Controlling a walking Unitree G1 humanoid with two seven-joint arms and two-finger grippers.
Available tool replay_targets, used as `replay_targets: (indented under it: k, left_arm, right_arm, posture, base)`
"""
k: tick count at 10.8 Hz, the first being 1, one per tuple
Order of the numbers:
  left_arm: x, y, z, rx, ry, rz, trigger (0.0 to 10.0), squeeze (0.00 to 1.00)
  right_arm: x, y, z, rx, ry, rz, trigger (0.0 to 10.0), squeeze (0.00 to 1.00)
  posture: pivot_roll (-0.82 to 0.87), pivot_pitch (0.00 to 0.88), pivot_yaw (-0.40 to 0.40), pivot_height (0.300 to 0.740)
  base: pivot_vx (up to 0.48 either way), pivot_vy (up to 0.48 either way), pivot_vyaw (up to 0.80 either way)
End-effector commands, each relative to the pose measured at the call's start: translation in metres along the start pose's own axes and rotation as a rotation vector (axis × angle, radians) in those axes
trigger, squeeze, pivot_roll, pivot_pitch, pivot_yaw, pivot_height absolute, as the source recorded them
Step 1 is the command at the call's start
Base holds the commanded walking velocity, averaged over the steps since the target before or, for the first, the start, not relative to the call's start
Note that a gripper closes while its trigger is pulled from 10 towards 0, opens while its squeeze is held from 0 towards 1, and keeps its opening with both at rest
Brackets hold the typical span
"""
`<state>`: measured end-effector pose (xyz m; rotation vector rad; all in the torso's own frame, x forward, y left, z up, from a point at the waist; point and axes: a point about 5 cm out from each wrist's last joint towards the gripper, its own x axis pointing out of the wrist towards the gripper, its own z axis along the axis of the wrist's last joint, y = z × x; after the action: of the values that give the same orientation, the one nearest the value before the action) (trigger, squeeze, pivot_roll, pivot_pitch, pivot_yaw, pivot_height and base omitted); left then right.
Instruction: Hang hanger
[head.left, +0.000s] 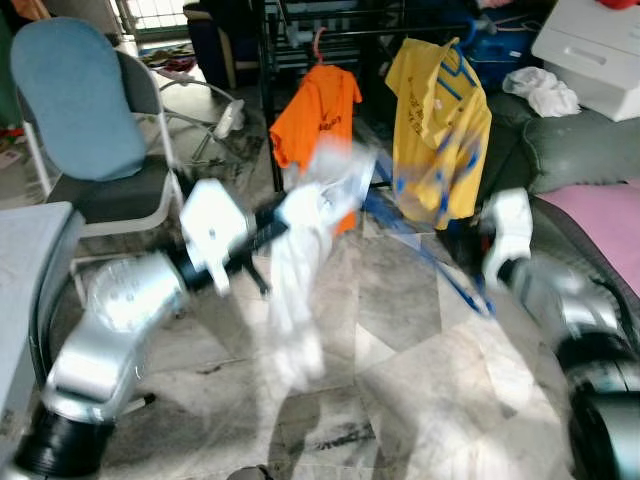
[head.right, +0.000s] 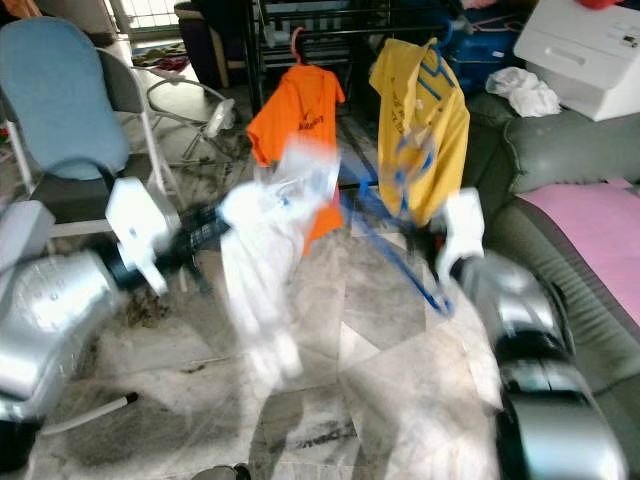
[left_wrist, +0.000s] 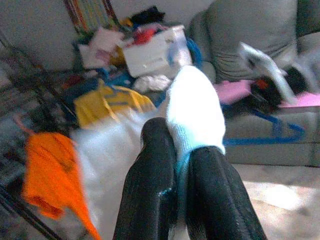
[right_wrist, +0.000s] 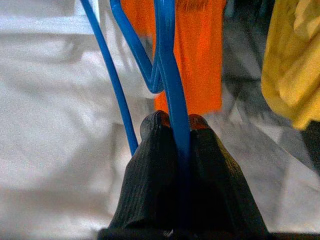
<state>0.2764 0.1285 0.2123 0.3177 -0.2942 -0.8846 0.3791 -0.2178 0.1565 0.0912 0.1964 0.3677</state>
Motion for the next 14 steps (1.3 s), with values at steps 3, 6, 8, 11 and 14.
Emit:
replay_targets:
  k: [3,6,8,11,14]
  left_arm:
    - [0.012,-0.034,-0.020,0.032,0.032,-0.028,10.0,0.00]
    - [0.028,-0.055,-0.044,0.110,0.099,-0.041,10.0,0.00]
    - [0.039,-0.065,-0.079,0.244,0.251,-0.037,10.0,0.00]
    - [0.051,-0.061,-0.094,0.274,0.304,0.021,10.0,0.00]
    - [0.054,-0.065,-0.094,0.233,0.285,0.058,10.0,0.00]
  right_arm:
    - [0.017,0.006,0.060,0.403,-0.321,-0.131,10.0,0.00]
    - [0.035,0.046,0.084,0.605,-0.395,0.014,10.0,0.00]
    - [0.043,0.095,0.091,0.620,-0.367,0.269,10.0,0.00]
    - [0.039,0.101,0.075,0.570,-0.338,0.261,10.0,0.00]
    - [0.035,0.087,0.074,0.225,-0.371,0.071,10.0,0.00]
  posture:
    - [0.00,0.083,0.000,0.740]
    - [0.00,0.080,-0.008,0.740]
    - [0.00,0.078,-0.013,0.740]
    - [-0.02,0.077,-0.007,0.740]
    - [-0.01,0.074,-0.005,0.740]
  base:
    - [0.000,0.000,0.00]
    - [0.000,0.000,0.00]
    - [0.000,0.000,0.00]
    - [0.000,0.000,0.00]
    - [0.000,0.000,0.00]
